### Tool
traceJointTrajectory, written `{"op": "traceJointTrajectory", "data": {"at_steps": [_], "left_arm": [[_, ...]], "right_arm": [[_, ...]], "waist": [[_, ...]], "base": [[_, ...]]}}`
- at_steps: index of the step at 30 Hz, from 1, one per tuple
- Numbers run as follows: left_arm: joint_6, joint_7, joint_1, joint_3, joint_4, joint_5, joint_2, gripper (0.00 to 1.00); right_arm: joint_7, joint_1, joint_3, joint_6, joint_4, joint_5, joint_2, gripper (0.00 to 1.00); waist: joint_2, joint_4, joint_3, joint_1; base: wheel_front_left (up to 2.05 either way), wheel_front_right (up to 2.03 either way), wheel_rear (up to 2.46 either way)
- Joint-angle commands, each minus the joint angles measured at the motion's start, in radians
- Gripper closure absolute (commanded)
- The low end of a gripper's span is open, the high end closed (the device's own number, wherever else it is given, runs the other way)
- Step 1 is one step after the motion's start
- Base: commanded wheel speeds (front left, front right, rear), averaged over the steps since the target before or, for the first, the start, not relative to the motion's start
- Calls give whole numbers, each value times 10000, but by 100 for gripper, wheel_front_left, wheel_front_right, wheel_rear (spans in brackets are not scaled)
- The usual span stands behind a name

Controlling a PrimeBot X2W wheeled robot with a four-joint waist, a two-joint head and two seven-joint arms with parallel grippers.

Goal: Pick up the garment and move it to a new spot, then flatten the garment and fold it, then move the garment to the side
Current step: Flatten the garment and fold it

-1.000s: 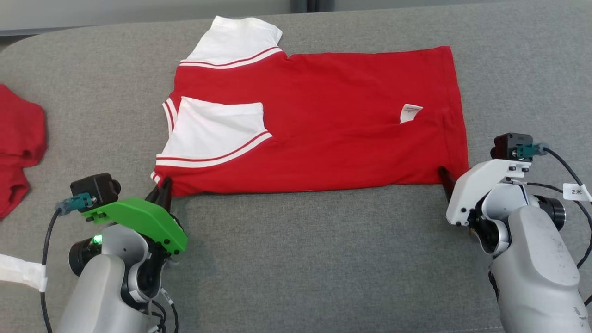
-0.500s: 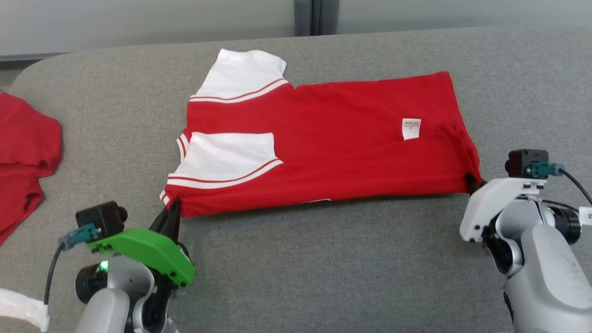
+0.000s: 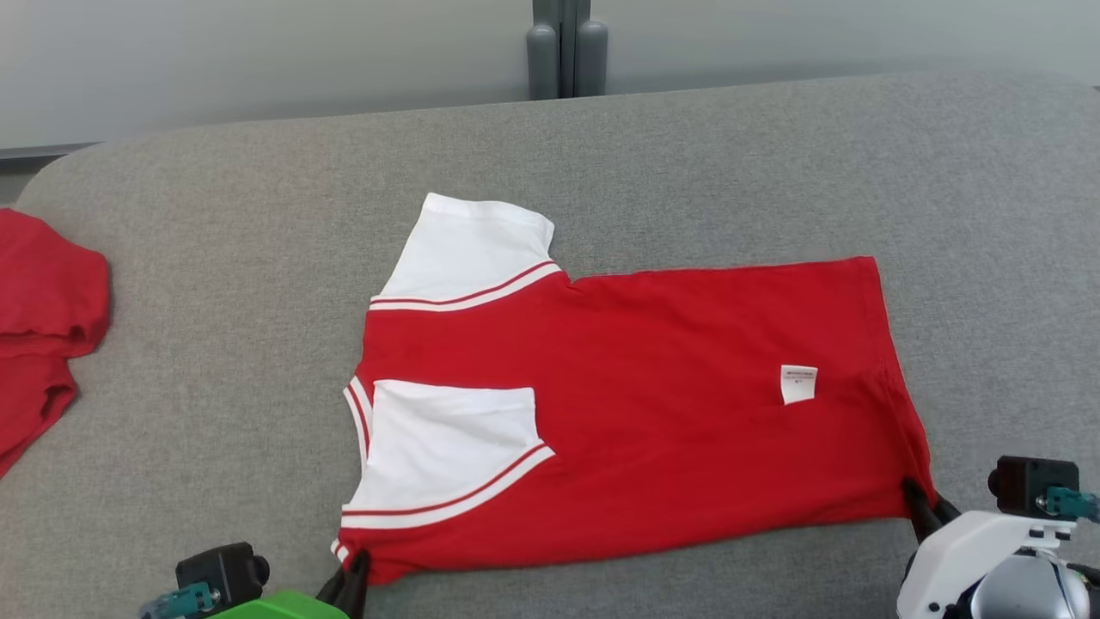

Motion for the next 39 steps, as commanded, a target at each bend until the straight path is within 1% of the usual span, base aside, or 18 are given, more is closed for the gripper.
{"op": "traceJointTrajectory", "data": {"at_steps": [1, 2, 5, 7, 9, 12, 14, 16, 19, 22, 25, 29, 31, 33, 36, 39], "left_arm": [[34, 77, 167, 20, -40, -199, -102, 60], [51, 105, 183, 55, -14, -252, -103, 0], [144, 82, 127, 173, 44, -227, -13, 0], [210, 82, 41, 259, 49, -69, 197, 0], [240, 191, -166, 341, -24, 150, 498, 0], [122, 360, -787, 460, -189, 427, 1052, 0], [-68, 583, -1437, 460, -266, 644, 1433, 0], [-329, 918, -2482, 365, -240, 871, 1814, 0], [-761, 1627, -4381, 64, 132, 1028, 2109, 0], [-1213, 2307, -6295, -259, 762, 1174, 2223, 0], [-1660, 2935, -8157, -567, 1721, 1311, 2219, 0], [-1898, 3572, -10065, -751, 3002, 1489, 2232, 0], [-2008, 3815, -10729, -798, 3595, 1492, 2230, 0], [-2168, 4051, -11240, -852, 4112, 1533, 2385, 0], [-2318, 4447, -11685, -903, 4773, 1596, 2662, 0], [-2420, 4806, -11866, -809, 5140, 1347, 2825, 0]], "right_arm": [[63, 227, -103, -18, -146, 16, -15, 76], [69, 398, -120, -18, -243, -107, 9, 0], [116, 593, -110, -15, -438, 117, 42, 0], [40, 623, -156, -15, -555, 219, 36, 0], [-17, 584, -221, -15, -687, 248, 39, 0], [-35, 342, -324, -15, -920, 148, 44, 0], [-24, 110, -351, -15, -1129, 64, 42, 0], [81, -174, -391, -15, -1288, -48, 44, 0], [202, -813, -383, -15, -1466, -303, 45, 0], [332, -1544, 12, -15, -1440, -396, 51, 0], [379, -2484, 455, -17, -1136, -299, 35, 0], [184, -3786, 1032, -15, -574, -72, 42, 0], [13, -4363, 1290, -15, -247, -14, 43, 0], [-178, -4876, 1577, -15, 46, 71, 49, 0], [-492, -5509, 1819, -15, 449, 197, 43, 0], [-837, -5913, 1960, -15, 858, 338, 55, 0]], "waist": [[0, -12, 13, 0], [0, -24, 22, 0], [0, -100, 74, 0], [0, -174, 120, 0], [0, -251, 174, 0], [0, -322, 270, 0], [0, -374, 348, 0], [0, -422, 485, 0], [0, -493, 779, 0], [0, -750, 1209, 0], [0, -1204, 1742, 0], [0, -1896, 2529, 0], [0, -2241, 2921, 0], [0, -2573, 3291, 0], [0, -2997, 3679, 0], [0, -3301, 3920, 0]], "base": [[0, 0, 0], [0, 0, 0], [0, 0, 0], [0, 0, 0], [0, 0, 0], [0, 0, 0], [0, 0, 0], [0, 0, 0], [0, 0, 0], [0, 0, 0], [0, 0, 0], [0, 0, 0], [0, 0, 0], [0, 0, 0], [0, 0, 0], [0, 0, 0]]}}
